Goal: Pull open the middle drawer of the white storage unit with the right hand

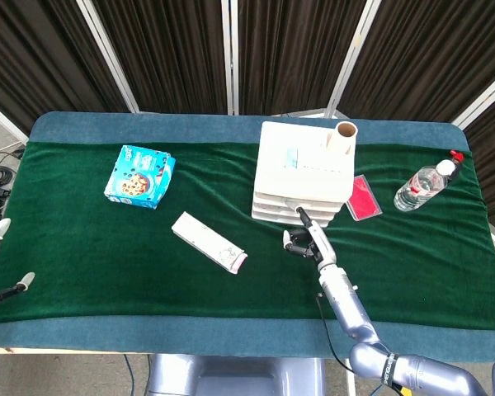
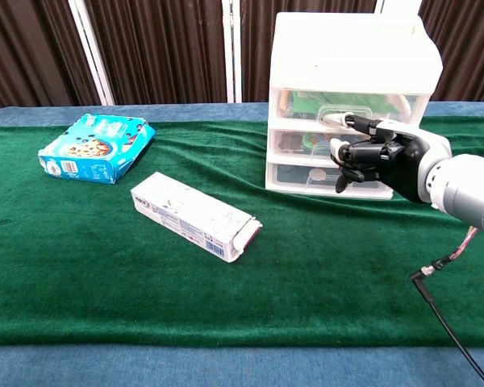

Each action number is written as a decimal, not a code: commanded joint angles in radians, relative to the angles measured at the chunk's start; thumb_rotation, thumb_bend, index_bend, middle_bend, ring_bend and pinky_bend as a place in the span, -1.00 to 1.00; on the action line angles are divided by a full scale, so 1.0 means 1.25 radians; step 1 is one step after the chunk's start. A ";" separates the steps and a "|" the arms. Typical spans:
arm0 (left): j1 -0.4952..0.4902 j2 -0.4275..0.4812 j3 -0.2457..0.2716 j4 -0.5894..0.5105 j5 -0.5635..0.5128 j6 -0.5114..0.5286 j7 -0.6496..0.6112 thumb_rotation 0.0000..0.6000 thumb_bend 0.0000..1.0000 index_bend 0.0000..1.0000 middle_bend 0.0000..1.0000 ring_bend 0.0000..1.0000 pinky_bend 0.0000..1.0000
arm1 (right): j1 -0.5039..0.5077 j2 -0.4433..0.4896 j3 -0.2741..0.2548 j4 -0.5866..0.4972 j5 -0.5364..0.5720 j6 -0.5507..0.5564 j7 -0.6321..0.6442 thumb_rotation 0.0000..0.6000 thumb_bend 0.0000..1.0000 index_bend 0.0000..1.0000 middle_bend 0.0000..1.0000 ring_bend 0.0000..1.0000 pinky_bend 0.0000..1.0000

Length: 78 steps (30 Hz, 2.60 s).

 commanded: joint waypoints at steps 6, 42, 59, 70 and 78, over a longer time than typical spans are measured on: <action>-0.002 0.000 0.002 0.000 -0.002 -0.008 0.002 1.00 -0.62 -1.00 -1.00 -1.00 -1.00 | 0.002 0.004 0.012 0.003 0.000 -0.025 0.037 1.00 0.09 -0.62 0.73 0.67 0.22; -0.003 0.002 0.005 -0.005 -0.004 -0.013 0.009 1.00 -0.62 -1.00 -1.00 -1.00 -1.00 | -0.058 0.071 -0.036 -0.049 -0.113 -0.035 0.187 1.00 0.10 -0.44 0.73 0.67 0.22; -0.003 0.002 0.006 -0.007 -0.002 -0.011 0.012 1.00 -0.62 -1.00 -1.00 -1.00 -1.00 | -0.090 0.095 -0.080 -0.083 -0.206 0.041 0.201 1.00 0.09 -0.50 0.66 0.62 0.18; -0.005 -0.002 0.006 -0.007 -0.003 -0.014 0.024 1.00 -0.62 -1.00 -1.00 -1.00 -1.00 | -0.119 0.061 -0.117 -0.054 -0.289 0.254 -0.236 1.00 0.07 -0.56 0.61 0.57 0.14; -0.005 -0.002 0.006 -0.005 -0.005 -0.017 0.023 1.00 -0.62 -1.00 -1.00 -1.00 -1.00 | -0.110 0.074 -0.114 -0.083 -0.273 0.275 -0.391 1.00 0.07 -0.55 0.62 0.57 0.14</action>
